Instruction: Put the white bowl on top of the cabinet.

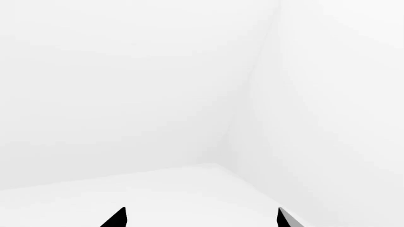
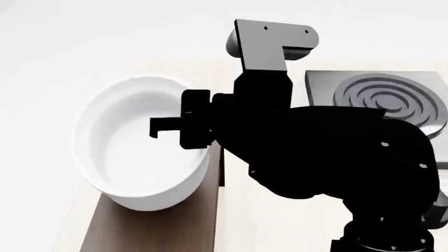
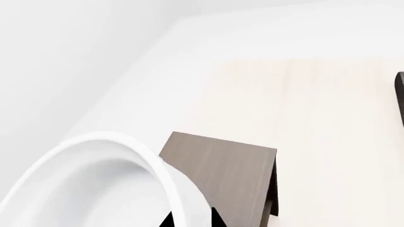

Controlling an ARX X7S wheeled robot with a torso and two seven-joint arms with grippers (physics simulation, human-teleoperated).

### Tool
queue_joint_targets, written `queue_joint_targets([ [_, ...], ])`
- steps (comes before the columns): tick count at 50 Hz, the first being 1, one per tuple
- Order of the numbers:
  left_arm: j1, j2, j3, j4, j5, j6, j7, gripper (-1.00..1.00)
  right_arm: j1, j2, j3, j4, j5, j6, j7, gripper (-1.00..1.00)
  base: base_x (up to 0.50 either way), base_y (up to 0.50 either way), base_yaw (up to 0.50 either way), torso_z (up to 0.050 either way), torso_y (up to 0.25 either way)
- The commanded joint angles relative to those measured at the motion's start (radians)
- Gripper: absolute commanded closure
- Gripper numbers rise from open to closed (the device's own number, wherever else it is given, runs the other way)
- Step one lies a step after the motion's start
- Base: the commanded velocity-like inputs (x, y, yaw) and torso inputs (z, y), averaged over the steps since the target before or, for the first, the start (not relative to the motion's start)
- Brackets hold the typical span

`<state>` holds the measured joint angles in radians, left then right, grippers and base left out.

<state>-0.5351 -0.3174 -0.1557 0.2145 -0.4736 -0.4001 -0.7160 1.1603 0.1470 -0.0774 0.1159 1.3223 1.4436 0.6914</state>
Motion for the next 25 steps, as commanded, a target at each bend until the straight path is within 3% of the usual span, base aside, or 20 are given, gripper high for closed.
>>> queue_joint_targets([
  [1,0.002,-0.002,-0.001,-0.001,-0.003,0.004,0.0,-1.0,0.001,0.014,-0.031,0.024,-0.023,-0.058,-0.041,1.0,0.0,0.0,0.0,0.0,0.0],
  [25,-0.001,-0.005,0.004,-0.002,-0.006,0.004,-0.007,-1.0,-0.033,0.033,-0.127,0.086,-0.095,-0.144,-0.149,1.0,0.0,0.0,0.0,0.0,0.0],
])
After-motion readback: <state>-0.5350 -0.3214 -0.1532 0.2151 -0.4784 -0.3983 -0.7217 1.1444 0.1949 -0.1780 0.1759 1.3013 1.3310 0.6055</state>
